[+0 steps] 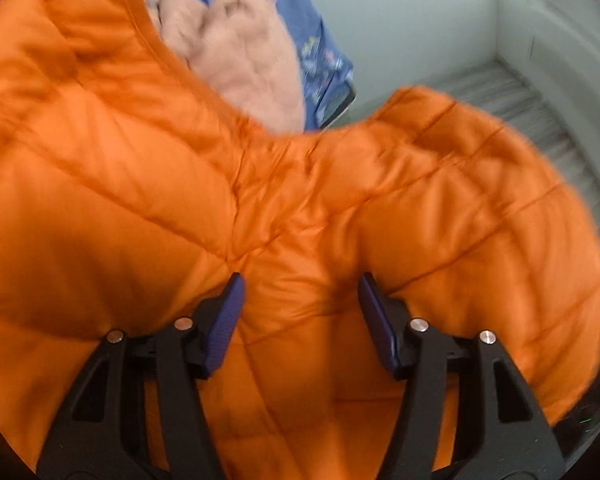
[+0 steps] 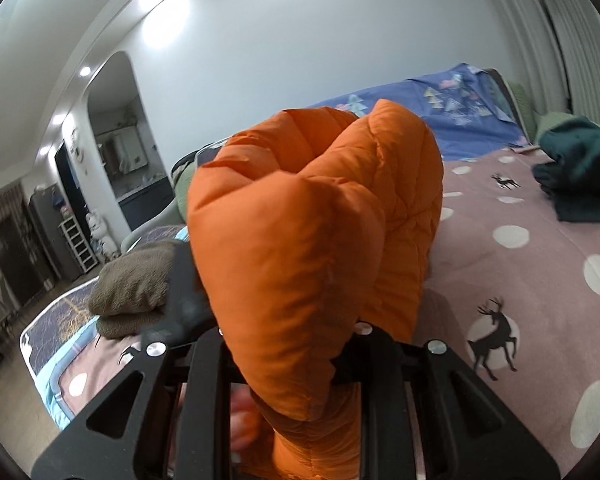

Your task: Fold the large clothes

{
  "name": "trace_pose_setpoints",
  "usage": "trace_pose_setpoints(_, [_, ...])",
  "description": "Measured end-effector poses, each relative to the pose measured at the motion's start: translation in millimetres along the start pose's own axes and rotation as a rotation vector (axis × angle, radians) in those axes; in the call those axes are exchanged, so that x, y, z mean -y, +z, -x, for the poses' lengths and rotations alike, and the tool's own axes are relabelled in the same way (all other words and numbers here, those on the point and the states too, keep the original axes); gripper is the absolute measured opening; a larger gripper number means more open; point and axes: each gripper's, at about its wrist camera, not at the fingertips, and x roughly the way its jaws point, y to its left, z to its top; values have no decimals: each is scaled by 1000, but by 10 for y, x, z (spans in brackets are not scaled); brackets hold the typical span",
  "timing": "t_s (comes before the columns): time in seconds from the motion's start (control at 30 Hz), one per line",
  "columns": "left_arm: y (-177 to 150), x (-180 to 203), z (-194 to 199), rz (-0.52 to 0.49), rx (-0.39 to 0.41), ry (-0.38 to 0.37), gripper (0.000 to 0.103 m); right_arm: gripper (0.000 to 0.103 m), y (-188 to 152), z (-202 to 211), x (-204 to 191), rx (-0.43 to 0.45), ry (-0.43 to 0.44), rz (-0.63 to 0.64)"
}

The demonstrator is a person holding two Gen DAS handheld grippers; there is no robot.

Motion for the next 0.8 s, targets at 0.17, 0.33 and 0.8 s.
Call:
trace_pose_setpoints(0.17, [97, 206, 873, -58, 135, -31, 73, 22, -43, -190, -264, -54, 65, 54])
trace_pose_setpoints(0.33, [185, 347, 1591, -128, 246, 46, 74, 22, -185, -459, -584, -139, 148, 107])
trace_pose_setpoints(0.8, [301, 772, 1809, -257, 187, 175, 74, 71, -696, -834, -1218, -315, 293, 252])
